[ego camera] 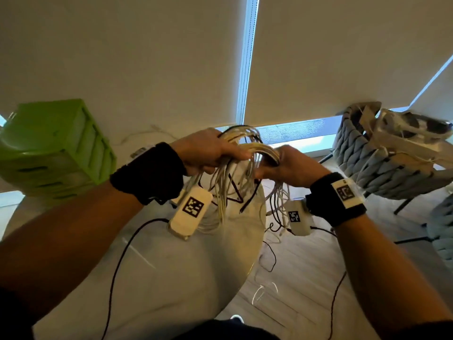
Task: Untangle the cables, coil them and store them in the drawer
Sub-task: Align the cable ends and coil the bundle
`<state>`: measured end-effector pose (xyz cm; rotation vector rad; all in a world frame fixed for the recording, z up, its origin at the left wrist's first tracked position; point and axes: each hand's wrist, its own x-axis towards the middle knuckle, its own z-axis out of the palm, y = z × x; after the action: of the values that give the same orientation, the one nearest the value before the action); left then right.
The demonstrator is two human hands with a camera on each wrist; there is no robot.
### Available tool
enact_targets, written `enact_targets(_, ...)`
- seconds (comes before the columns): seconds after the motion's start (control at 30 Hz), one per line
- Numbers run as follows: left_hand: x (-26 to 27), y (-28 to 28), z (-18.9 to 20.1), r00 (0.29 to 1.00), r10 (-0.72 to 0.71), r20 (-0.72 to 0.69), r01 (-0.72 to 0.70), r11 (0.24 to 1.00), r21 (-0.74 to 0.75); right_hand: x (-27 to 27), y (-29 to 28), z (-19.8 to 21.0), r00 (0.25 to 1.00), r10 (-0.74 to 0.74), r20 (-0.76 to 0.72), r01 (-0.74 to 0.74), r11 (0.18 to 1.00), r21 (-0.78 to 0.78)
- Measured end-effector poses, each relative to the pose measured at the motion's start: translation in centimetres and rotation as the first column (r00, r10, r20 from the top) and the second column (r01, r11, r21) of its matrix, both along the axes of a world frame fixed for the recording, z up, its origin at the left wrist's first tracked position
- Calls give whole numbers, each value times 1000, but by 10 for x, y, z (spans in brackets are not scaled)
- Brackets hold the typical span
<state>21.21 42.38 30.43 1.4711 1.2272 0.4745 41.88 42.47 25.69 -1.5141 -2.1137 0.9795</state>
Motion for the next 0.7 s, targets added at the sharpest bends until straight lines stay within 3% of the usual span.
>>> enact_targets(0.07,-4,-1,3,993,18,119,-14,999,-33,7,-6,-24,998,-27,-56,24,998,-51)
enact_targets(0.2,-4,-2,5,977,87,194,-72,994,-81,14,-7,-77,989,-124,-77,115,988,-103)
enact_targets(0.3,-6,4,11,955,162,249,-145,986,-83,23,-9,-110,982,-185,48,191,958,-215)
enact_targets(0.37,-5,4,12,967,133,219,-130,991,-29,27,-8,-124,980,-156,122,183,949,-258)
enact_targets(0.4,-4,2,11,975,110,193,-112,994,-2,27,-6,-125,977,-127,169,169,950,-262)
enact_targets(0.47,-1,0,9,985,83,149,-88,996,25,30,0,-120,915,-62,399,150,969,-195)
enact_targets(0.53,1,-1,8,988,88,126,-92,995,27,36,7,-109,751,-7,661,126,983,-132)
enact_targets(0.57,1,0,8,987,98,127,-102,995,22,39,10,-103,695,10,719,122,984,-131)
enact_targets(0.63,3,2,10,982,120,145,-123,992,13,42,19,-93,681,25,732,143,976,-166)
enact_targets(0.7,5,4,12,980,117,160,-123,992,23,47,29,-89,773,-33,633,205,958,-201)
